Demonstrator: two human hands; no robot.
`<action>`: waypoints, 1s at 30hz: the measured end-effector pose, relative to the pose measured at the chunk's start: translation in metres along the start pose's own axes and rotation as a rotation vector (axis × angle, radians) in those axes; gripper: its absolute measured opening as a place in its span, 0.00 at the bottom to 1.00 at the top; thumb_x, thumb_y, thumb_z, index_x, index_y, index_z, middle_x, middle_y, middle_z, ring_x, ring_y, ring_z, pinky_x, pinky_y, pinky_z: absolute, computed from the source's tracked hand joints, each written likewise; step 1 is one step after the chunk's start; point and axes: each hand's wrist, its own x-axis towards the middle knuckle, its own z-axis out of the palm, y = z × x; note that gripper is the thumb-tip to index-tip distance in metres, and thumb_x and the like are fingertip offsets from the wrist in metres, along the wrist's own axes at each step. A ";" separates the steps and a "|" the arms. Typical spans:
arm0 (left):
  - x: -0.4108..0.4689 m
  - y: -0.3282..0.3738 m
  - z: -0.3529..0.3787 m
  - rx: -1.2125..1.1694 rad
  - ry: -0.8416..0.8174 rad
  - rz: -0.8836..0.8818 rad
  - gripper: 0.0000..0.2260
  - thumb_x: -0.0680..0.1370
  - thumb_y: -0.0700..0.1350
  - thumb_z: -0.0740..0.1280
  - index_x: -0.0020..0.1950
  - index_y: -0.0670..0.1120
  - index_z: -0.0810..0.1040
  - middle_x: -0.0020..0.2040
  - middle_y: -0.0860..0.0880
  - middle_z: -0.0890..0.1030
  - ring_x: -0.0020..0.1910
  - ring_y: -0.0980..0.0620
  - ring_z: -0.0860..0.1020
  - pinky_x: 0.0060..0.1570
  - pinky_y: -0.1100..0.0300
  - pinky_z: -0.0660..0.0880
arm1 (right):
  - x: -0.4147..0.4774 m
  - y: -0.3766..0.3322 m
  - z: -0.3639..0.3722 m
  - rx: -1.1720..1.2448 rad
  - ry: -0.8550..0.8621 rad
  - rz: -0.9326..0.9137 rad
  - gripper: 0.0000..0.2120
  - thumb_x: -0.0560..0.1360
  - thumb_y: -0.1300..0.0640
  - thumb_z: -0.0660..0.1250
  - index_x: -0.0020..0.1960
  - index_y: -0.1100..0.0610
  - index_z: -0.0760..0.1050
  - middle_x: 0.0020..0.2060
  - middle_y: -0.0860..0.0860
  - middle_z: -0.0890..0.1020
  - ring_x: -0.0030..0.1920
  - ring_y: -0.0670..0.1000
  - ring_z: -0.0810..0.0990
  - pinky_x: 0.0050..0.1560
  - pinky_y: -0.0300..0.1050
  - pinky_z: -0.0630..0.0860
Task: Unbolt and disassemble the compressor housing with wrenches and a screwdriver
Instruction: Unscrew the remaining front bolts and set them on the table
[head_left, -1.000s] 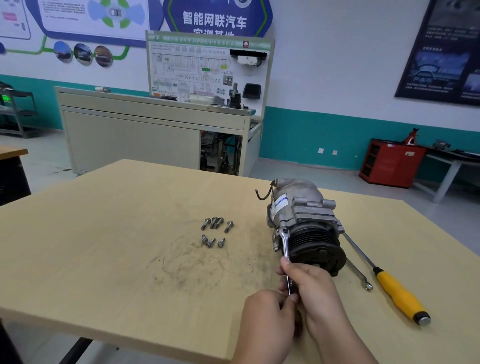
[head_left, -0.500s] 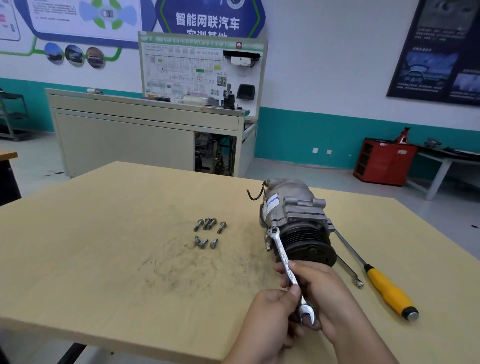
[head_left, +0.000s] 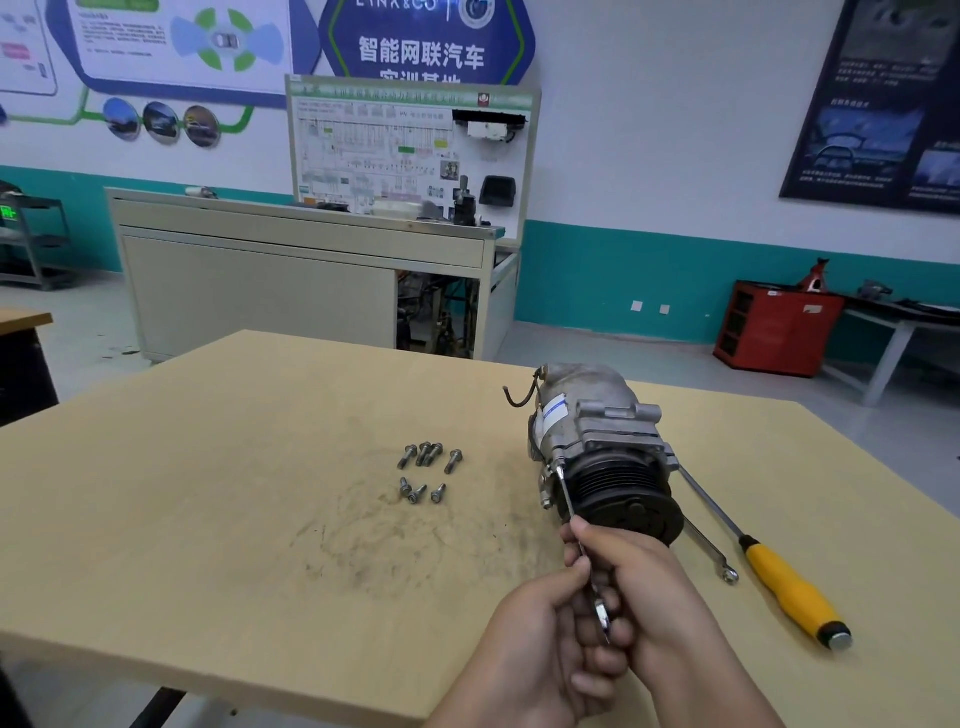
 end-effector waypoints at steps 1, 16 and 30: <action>0.000 0.000 -0.001 0.010 0.010 0.001 0.20 0.79 0.52 0.56 0.31 0.44 0.72 0.25 0.47 0.73 0.19 0.55 0.67 0.17 0.70 0.57 | -0.001 0.002 0.002 -0.009 0.007 -0.004 0.17 0.76 0.60 0.65 0.29 0.61 0.77 0.20 0.54 0.65 0.14 0.45 0.60 0.17 0.29 0.59; 0.003 -0.010 -0.015 -0.012 0.242 0.080 0.23 0.81 0.46 0.58 0.28 0.39 0.71 0.20 0.44 0.71 0.13 0.53 0.64 0.17 0.74 0.56 | 0.006 0.015 0.015 -0.244 0.107 -0.204 0.08 0.75 0.65 0.66 0.37 0.66 0.73 0.25 0.55 0.80 0.16 0.46 0.65 0.18 0.34 0.61; 0.001 -0.010 -0.010 -0.121 0.182 0.063 0.22 0.81 0.51 0.57 0.30 0.42 0.69 0.22 0.47 0.65 0.16 0.54 0.63 0.17 0.73 0.57 | 0.009 0.017 0.005 -0.143 0.019 -0.101 0.11 0.78 0.61 0.63 0.40 0.66 0.77 0.26 0.55 0.79 0.21 0.45 0.69 0.21 0.36 0.66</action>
